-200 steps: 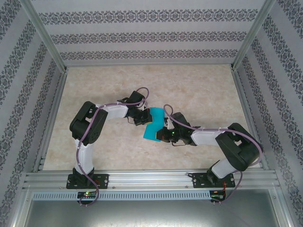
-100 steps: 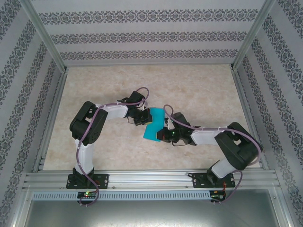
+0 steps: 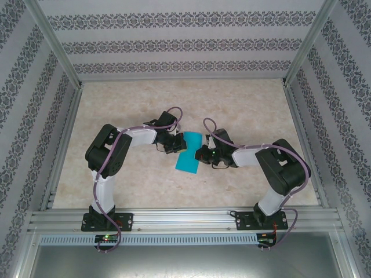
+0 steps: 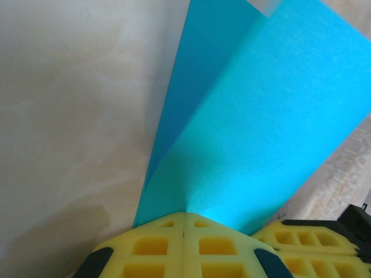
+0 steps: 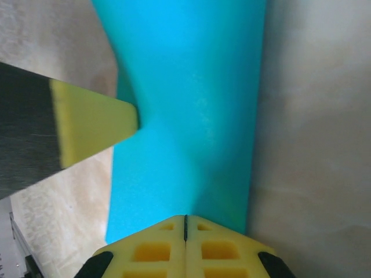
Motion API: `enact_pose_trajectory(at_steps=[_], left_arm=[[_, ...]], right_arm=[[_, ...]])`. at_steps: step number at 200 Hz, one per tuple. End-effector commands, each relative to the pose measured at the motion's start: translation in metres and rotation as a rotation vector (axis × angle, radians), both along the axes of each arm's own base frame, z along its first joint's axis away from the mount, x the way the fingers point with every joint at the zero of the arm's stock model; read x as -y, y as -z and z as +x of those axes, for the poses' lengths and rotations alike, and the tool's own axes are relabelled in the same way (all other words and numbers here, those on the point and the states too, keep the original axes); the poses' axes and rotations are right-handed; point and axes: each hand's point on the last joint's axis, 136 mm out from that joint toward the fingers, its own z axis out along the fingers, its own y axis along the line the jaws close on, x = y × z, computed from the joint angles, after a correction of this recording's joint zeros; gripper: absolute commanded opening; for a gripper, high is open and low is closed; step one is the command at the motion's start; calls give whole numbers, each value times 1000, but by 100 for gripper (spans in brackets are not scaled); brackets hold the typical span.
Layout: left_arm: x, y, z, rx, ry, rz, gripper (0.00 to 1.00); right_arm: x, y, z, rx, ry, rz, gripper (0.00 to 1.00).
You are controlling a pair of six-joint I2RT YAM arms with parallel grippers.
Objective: Fold a paper plane with a square sheet of paper (pick it up from the middle)
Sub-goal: Fold the square sheet of paper in half at the center of the table.
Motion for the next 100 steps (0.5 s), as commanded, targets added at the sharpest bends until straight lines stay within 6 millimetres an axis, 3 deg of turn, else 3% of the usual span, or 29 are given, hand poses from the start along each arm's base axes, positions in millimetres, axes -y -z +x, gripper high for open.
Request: enact_pose_trajectory(at_steps=[1, 15, 30, 69, 100], left_arm=[[-15, 28, -25, -82, 10, 110, 0], [-16, 29, -25, -83, 9, 115, 0], [-17, 29, -26, -84, 11, 120, 0], [-16, 30, -25, -84, 7, 116, 0], [-17, 29, -25, -84, 9, 118, 0]], right_arm=[[7, 15, 0, -19, -9, -39, 5], [11, 23, -8, -47, -1, -42, 5], [9, 13, -9, -29, 2, -8, 7], [-4, -44, 17, 95, -33, 31, 8], [-8, -48, 33, 107, -40, 55, 9]])
